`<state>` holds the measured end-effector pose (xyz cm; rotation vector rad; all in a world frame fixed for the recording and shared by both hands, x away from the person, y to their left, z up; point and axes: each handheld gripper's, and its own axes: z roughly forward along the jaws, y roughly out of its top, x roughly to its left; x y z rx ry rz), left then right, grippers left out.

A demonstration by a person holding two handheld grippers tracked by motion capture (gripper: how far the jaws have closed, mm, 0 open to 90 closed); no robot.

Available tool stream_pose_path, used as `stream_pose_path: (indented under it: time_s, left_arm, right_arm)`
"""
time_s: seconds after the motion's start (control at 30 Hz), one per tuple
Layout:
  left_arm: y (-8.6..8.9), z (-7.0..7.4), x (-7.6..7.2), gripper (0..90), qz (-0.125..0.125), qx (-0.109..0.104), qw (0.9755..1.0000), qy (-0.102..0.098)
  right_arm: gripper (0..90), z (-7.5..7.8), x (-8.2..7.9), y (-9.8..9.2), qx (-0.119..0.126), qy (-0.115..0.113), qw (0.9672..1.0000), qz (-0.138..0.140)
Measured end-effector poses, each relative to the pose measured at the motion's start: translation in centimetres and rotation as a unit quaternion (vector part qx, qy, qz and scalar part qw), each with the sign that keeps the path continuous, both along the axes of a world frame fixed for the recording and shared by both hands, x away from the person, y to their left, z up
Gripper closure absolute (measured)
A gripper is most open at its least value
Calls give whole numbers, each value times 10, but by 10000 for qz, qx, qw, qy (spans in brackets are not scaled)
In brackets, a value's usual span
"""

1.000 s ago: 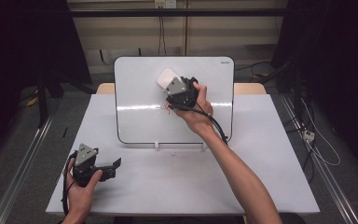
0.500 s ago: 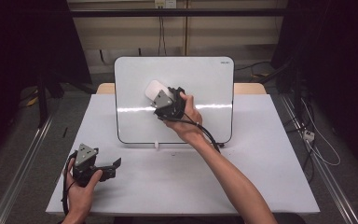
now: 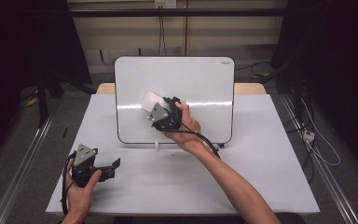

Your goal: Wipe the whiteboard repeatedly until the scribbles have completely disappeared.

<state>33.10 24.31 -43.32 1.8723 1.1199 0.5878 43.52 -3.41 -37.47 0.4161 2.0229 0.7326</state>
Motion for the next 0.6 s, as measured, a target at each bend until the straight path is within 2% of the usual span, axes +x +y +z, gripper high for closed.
stream_pose_path:
  time_s: [0.2, 0.5, 0.6]
  left_arm:
    - [0, 1, -2, 61, 20, 10, 10000, -22]
    - [1, 1, -2, 61, 49, 13, 10000, -19]
    - [2, 1, -2, 61, 47, 20, 10000, -27]
  right_arm:
    - [319, 3, 2, -6, 46, 13, 10000, -58]
    - [319, 19, 14, -34, 365, 17, 9986, -383]
    - [319, 27, 19, -43, 396, -2, 9981, -479]
